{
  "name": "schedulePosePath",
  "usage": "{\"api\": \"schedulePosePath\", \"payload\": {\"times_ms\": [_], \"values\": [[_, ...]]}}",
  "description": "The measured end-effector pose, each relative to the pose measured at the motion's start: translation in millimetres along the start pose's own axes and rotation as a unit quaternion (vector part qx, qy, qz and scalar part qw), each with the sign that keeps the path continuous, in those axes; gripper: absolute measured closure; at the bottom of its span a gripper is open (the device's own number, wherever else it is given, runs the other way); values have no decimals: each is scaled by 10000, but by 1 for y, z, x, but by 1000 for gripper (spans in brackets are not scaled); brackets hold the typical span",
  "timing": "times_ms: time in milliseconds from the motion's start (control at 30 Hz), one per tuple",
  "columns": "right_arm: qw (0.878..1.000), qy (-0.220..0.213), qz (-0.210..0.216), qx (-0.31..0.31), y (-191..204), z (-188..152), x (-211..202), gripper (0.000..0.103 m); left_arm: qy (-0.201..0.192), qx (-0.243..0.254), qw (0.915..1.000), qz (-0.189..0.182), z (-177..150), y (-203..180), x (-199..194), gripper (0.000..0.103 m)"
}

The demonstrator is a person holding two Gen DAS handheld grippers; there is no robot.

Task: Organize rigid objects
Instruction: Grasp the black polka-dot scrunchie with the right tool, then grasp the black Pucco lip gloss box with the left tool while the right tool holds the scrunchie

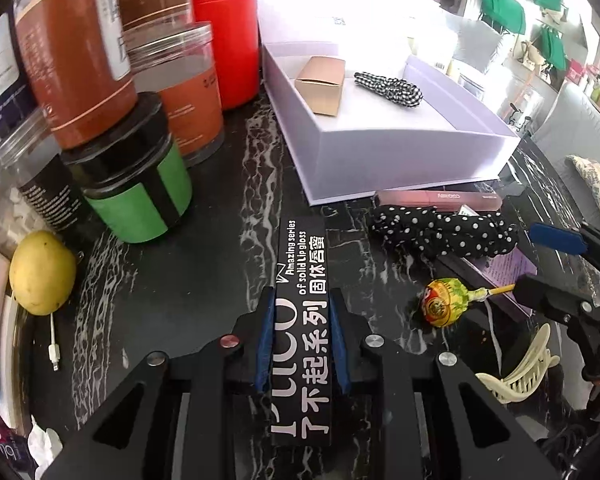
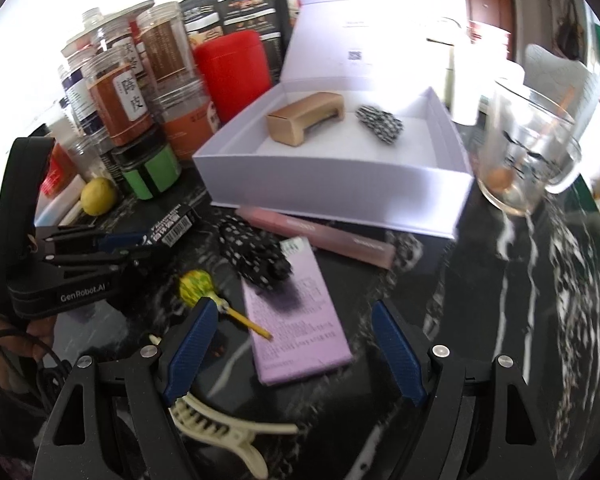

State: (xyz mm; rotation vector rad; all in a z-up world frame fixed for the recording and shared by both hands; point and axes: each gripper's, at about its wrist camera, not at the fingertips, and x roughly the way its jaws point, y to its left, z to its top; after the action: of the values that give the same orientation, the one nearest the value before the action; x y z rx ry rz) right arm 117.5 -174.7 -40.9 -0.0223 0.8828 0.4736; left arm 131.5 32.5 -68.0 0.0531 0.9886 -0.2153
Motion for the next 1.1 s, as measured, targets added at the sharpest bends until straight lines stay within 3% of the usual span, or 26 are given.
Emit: {"api": "schedulePosePath", "payload": {"times_ms": [167, 333, 600, 700, 933, 1100], "values": [[9996, 94, 9, -257, 6, 15, 16, 41, -38, 4, 10000, 14, 0, 2, 2, 77], [9980, 212, 136, -574, 12, 26, 28, 50, -90, -1, 10000, 6, -2, 3, 1, 77], [9935, 382, 142, -1059, 27, 31, 43, 50, -128, 8, 9999, 6, -3, 4, -1, 77], [9907, 401, 114, -1295, 34, 30, 46, 57, -140, 13, 9999, 17, -3, 3, -2, 77], [9848, 427, -15, -1684, 45, 30, 46, 84, -98, 87, 9999, 86, -1, 0, -1, 77], [9842, 367, 8, -1732, 51, 26, 35, 86, -35, -48, 10000, -48, -2, 3, -2, 77]]}}
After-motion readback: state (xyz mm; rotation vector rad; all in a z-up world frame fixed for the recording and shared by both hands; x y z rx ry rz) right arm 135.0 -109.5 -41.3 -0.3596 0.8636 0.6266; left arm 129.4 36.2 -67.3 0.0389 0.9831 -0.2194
